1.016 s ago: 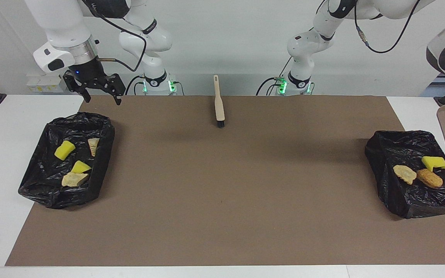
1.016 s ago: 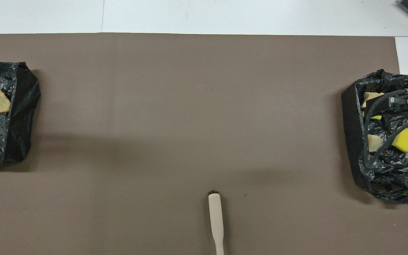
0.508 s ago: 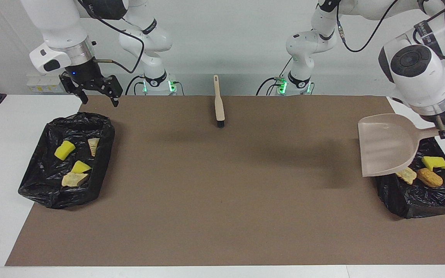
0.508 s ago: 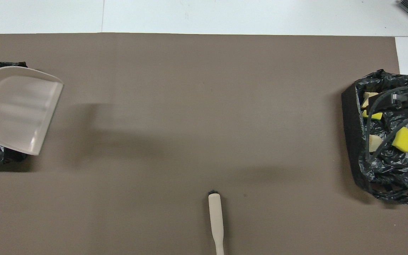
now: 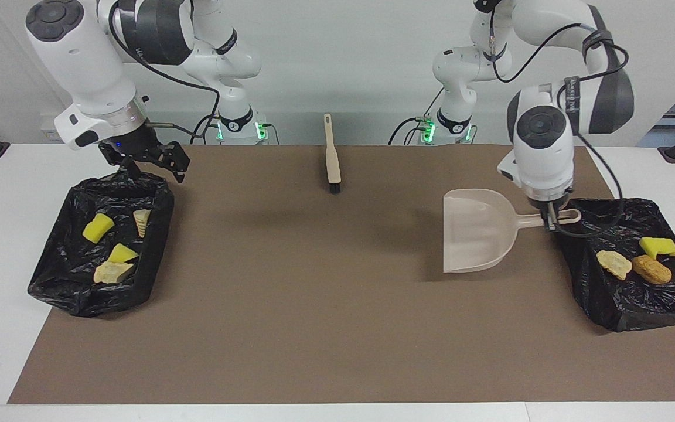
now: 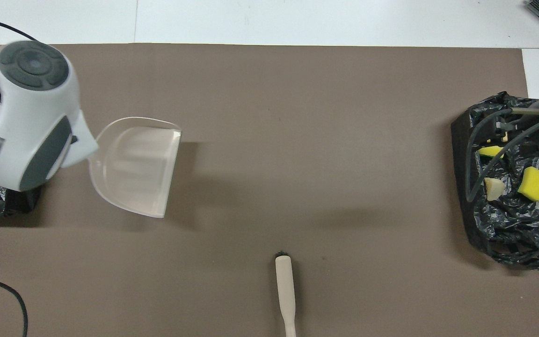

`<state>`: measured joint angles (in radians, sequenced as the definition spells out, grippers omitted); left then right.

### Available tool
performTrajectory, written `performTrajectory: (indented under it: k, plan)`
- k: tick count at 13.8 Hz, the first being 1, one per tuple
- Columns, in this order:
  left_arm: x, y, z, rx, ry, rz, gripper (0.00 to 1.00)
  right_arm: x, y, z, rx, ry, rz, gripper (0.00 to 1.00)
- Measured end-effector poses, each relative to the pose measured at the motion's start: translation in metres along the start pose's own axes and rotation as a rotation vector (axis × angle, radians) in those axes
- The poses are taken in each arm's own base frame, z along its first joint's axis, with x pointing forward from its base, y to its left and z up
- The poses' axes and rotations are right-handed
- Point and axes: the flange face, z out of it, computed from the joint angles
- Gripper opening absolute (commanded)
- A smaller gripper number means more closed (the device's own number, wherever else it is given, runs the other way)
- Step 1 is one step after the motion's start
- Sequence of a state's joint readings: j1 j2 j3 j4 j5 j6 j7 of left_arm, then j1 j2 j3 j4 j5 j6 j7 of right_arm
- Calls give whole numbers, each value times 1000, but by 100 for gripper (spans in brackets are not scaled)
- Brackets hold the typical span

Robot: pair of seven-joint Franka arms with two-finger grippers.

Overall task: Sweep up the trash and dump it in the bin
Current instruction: 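Lift the empty dustpan out of the bag with the left gripper, then lower the dustpan onto the middle of the table with the left gripper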

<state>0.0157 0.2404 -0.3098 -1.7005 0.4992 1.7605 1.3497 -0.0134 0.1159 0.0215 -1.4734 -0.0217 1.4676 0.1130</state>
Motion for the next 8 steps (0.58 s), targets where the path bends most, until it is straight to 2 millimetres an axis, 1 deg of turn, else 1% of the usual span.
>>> performTrajectory:
  k: [1, 2, 4, 6, 8]
  plan:
    - [26, 0, 10, 23, 49, -5, 0, -8, -2, -2, -2, -19, -5, 100]
    - [43, 1, 19, 39, 96, -8, 0, -17, -3, -4, -3, -22, -9, 100]
    - [65, 0, 29, 61, 178, -24, 0, -37, -3, -6, -3, -17, -11, 100]
    - [81, -1, 29, 62, 229, -104, 0, -48, -3, -5, -4, -9, -14, 100]
    - [103, 0, 23, 53, 248, -223, 0, -50, -3, -3, -3, -4, -14, 100]
